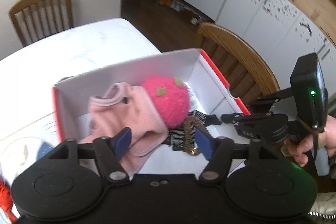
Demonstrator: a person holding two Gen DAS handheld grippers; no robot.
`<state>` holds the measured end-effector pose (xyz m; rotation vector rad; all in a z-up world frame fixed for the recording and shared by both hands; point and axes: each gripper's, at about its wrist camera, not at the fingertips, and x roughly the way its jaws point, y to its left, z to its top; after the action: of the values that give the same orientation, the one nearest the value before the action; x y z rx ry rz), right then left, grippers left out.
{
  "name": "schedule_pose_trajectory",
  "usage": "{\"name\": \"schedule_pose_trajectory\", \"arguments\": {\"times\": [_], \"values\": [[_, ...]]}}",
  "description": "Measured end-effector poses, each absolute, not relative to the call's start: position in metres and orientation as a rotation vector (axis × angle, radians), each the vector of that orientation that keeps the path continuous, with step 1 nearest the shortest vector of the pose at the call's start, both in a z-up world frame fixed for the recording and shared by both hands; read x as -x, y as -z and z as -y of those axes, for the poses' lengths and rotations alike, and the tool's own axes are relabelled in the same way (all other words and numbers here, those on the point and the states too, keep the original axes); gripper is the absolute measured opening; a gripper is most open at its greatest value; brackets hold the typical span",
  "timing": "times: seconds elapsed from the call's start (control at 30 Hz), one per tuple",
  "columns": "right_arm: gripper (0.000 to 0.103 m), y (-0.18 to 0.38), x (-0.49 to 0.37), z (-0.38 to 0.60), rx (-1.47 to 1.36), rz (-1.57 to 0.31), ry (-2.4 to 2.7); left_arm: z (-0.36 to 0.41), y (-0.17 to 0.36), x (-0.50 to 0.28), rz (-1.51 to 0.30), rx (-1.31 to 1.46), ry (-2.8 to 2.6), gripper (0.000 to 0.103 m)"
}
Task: Organize objects
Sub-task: 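Withdraw the left gripper from the box toward the table items, then grasp the blue-and-white small box with the left gripper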
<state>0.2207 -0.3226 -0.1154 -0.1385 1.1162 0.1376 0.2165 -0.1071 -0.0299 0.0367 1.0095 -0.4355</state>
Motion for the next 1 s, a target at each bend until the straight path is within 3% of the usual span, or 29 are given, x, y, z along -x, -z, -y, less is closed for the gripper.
{"name": "schedule_pose_trajectory", "arguments": {"times": [0.13, 0.3, 0.5, 1.0], "values": [[0.010, 0.115, -0.221, 0.322, 0.146, -1.117, -0.139, 0.077, 0.020, -0.204, -0.970, 0.009, 0.365, 0.082], [0.010, 0.115, -0.221, 0.322, 0.153, -1.119, -0.137, 0.041, 0.013, -0.193, -0.943, 0.032, 0.282, 0.087], [0.010, 0.115, -0.222, 0.318, 0.163, -1.124, -0.130, 0.002, 0.014, -0.184, -0.925, 0.053, 0.193, 0.102], [0.010, 0.116, -0.222, 0.311, 0.182, -1.133, -0.109, -0.063, 0.062, -0.174, -0.995, 0.035, 0.152, 0.102]]}}
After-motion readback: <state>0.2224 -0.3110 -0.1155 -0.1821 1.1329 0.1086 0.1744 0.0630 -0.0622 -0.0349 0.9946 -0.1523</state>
